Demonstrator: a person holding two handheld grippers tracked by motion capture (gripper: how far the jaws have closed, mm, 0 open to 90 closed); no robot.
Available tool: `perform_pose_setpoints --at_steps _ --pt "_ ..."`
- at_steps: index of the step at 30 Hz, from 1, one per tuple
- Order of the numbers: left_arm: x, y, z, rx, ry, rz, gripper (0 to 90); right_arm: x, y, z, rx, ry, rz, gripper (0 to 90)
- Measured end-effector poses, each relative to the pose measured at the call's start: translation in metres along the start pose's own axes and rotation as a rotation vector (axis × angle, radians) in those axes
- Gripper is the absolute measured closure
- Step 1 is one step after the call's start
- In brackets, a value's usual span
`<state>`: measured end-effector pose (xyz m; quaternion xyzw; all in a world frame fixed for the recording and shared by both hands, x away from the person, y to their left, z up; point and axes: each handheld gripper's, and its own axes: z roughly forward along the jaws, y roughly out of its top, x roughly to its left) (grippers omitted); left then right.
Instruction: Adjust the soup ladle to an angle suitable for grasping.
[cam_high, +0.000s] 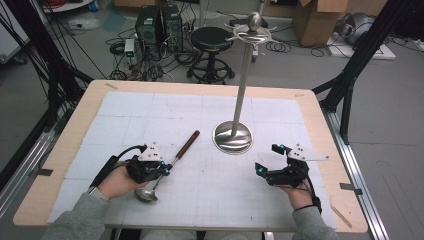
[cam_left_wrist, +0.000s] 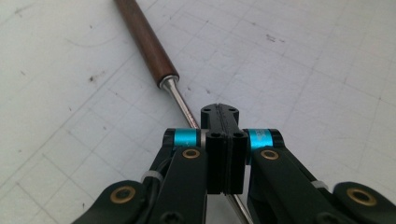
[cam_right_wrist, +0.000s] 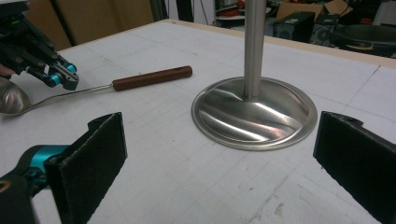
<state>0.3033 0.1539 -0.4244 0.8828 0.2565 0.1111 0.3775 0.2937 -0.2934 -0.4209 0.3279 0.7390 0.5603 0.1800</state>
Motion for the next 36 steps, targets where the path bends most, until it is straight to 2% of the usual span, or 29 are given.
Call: perform_pose_setpoints --at_steps 4,6,8,11,13,14,16,27,32,36 --pt "-0.001 0.000 0.003 0.022 -0.013 -0.006 88.9 0.000 0.000 0.000 0.002 0.000 0.000 1.6" --pt "-0.001 -0.001 0.005 0.033 -0.034 -0.014 88.1 0.000 0.000 0.000 0.002 0.001 -0.001 1.6" --pt "-0.003 -0.001 0.006 0.046 -0.043 -0.006 88.0 0.000 0.000 0.001 0.003 0.001 -0.001 1.6" --pt "-0.004 0.000 0.008 0.058 -0.040 -0.005 88.6 0.000 0.000 0.001 0.005 0.003 0.002 1.6" --pt "-0.005 -0.001 0.010 0.097 -0.046 -0.008 89.1 0.000 0.000 0.000 0.003 0.002 -0.001 1.6" --pt "-0.005 -0.001 0.010 0.097 -0.046 -0.008 89.1 0.000 0.000 0.000 0.002 0.002 -0.001 1.6" --pt "-0.003 -0.001 0.009 0.104 -0.053 -0.039 89.2 0.000 0.000 0.000 0.002 0.003 0.001 1.6" --pt "0.002 -0.011 0.002 0.083 -0.069 -0.045 89.4 0.001 0.000 -0.001 -0.001 0.007 0.003 1.6" --pt "0.002 -0.014 -0.002 0.090 -0.063 -0.036 89.6 0.001 0.000 0.000 0.003 0.008 0.000 1.6" --pt "0.001 -0.017 -0.005 0.089 -0.062 -0.044 89.6 0.001 0.000 0.000 0.007 0.011 0.004 1.6"
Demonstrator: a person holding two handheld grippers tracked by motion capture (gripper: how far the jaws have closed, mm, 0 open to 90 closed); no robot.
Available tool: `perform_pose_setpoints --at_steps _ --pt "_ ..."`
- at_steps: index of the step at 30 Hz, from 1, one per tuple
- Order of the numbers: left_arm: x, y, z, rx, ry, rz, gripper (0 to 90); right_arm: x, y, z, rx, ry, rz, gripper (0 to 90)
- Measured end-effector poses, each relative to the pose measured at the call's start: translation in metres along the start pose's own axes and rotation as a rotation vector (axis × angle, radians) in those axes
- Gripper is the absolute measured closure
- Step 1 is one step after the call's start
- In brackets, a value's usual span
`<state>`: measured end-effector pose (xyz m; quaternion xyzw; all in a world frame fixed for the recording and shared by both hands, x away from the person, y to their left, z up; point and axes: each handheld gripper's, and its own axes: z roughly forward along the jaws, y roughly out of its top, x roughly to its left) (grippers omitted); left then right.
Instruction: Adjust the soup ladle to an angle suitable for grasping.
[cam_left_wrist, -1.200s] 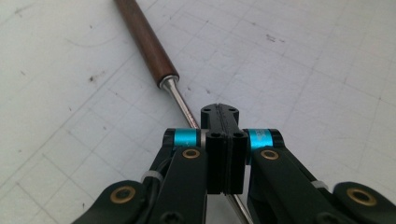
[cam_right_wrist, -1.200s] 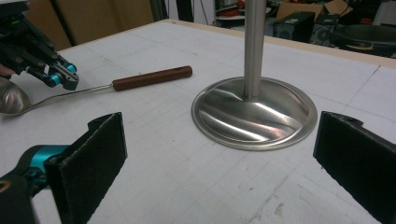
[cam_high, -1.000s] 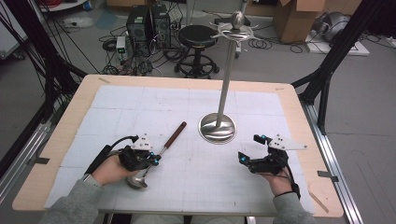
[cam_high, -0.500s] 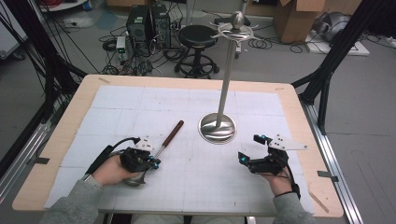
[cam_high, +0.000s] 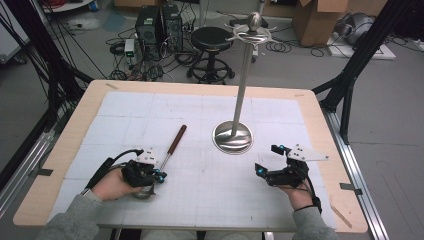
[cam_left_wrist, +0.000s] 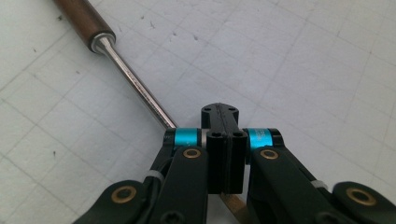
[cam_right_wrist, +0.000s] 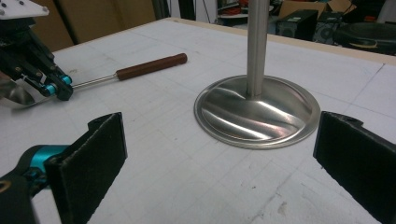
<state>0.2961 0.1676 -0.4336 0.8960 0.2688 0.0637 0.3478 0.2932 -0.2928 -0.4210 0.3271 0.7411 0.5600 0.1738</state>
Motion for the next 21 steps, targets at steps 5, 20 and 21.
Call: perform_pose_setpoints --at_steps 5,20,21 --pt "0.002 -0.005 -0.006 0.012 -0.013 -0.009 89.6 0.000 0.000 0.000 -0.001 0.000 -0.004 1.6" --pt "0.005 -0.027 -0.024 0.013 -0.044 -0.031 89.6 0.000 0.000 0.001 0.010 0.004 0.001 1.6" --pt "0.005 -0.028 -0.026 0.014 -0.042 -0.036 89.6 0.000 0.000 0.001 0.010 0.004 0.001 1.6"
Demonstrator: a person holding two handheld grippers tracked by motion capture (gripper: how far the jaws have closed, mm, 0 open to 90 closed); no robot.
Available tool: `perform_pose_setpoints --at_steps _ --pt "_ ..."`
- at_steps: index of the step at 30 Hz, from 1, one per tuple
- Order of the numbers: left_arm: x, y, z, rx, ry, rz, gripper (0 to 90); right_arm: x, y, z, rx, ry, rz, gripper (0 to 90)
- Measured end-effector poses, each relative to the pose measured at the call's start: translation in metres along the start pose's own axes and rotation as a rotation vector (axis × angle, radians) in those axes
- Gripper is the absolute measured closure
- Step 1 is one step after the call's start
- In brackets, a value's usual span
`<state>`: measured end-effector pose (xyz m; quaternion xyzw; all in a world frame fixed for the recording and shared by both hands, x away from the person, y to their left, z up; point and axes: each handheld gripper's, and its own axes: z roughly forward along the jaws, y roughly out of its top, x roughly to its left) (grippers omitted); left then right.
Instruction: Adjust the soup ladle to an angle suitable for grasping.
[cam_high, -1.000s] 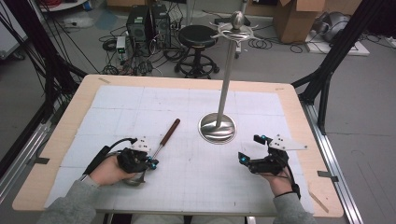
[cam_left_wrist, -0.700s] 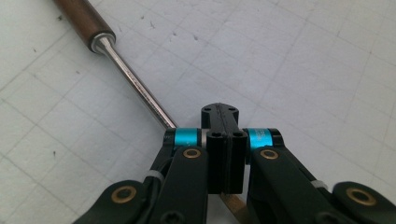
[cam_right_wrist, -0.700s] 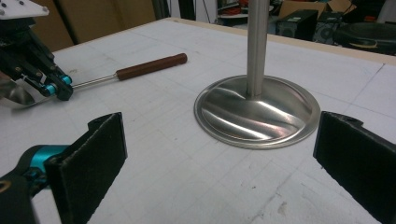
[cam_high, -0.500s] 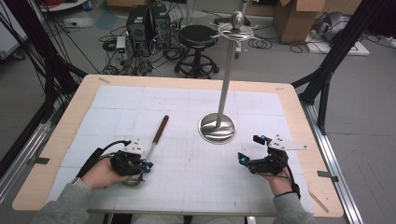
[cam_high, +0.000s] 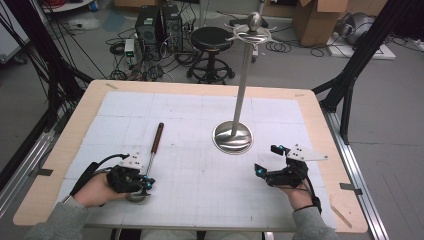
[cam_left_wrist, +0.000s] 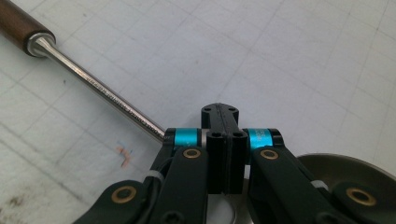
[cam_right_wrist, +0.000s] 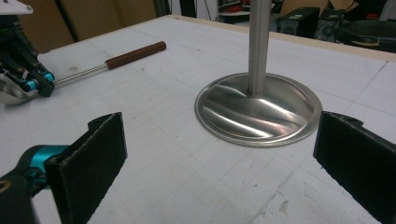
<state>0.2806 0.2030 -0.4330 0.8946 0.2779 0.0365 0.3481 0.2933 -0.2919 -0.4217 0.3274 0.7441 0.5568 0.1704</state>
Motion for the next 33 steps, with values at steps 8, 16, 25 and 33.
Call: perform_pose_setpoints --at_steps 8,16,25,33 --pt "0.001 -0.017 -0.014 -0.007 -0.009 -0.017 89.6 -0.001 0.000 0.000 0.000 -0.002 -0.007 1.6" --pt "0.003 -0.043 -0.033 -0.032 -0.021 -0.046 89.6 0.000 -0.001 0.001 0.004 -0.001 -0.008 1.6" --pt "0.004 -0.047 -0.040 -0.047 -0.008 -0.049 89.5 0.000 -0.001 0.004 0.019 -0.002 -0.012 1.6" --pt "0.022 -0.043 -0.049 -0.159 0.138 -0.109 89.5 0.000 -0.001 0.004 0.019 -0.001 -0.012 1.6"
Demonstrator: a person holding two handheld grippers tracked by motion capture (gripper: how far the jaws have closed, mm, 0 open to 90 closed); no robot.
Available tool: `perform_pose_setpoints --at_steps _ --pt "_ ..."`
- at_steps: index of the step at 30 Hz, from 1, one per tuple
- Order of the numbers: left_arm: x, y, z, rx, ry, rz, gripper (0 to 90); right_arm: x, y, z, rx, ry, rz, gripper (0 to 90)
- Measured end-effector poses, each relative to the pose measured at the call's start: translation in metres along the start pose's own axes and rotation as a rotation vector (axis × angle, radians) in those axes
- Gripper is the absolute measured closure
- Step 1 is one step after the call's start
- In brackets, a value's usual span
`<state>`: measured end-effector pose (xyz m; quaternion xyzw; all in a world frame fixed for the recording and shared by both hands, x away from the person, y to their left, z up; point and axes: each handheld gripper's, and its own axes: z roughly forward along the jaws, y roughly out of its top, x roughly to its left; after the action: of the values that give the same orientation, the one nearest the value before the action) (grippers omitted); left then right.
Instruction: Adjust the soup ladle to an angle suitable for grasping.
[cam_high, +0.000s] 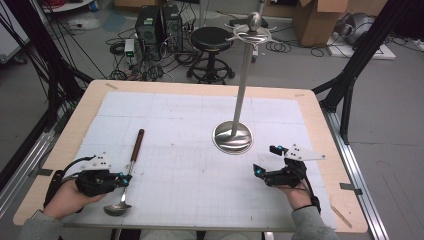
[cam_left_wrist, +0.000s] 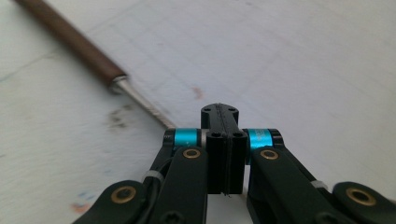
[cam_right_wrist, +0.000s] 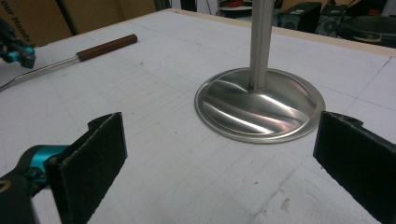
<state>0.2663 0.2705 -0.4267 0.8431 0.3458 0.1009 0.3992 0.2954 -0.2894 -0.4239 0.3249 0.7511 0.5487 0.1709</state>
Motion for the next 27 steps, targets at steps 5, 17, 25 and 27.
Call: perform_pose_setpoints --at_steps 5,17,25,27 --pt "0.008 -0.004 0.003 -0.004 0.121 0.038 89.4 0.000 0.000 0.000 -0.002 -0.002 -0.002 1.6" --pt "0.022 0.001 0.019 0.037 0.106 -0.034 89.5 0.000 0.000 0.001 0.010 0.005 -0.002 1.6" --pt "0.014 0.013 0.029 0.065 0.115 -0.001 89.5 0.000 0.000 0.002 0.007 0.004 -0.007 1.6" --pt "0.011 0.015 0.031 0.068 0.116 0.008 89.5 0.000 0.000 0.002 0.007 0.004 -0.006 1.6"
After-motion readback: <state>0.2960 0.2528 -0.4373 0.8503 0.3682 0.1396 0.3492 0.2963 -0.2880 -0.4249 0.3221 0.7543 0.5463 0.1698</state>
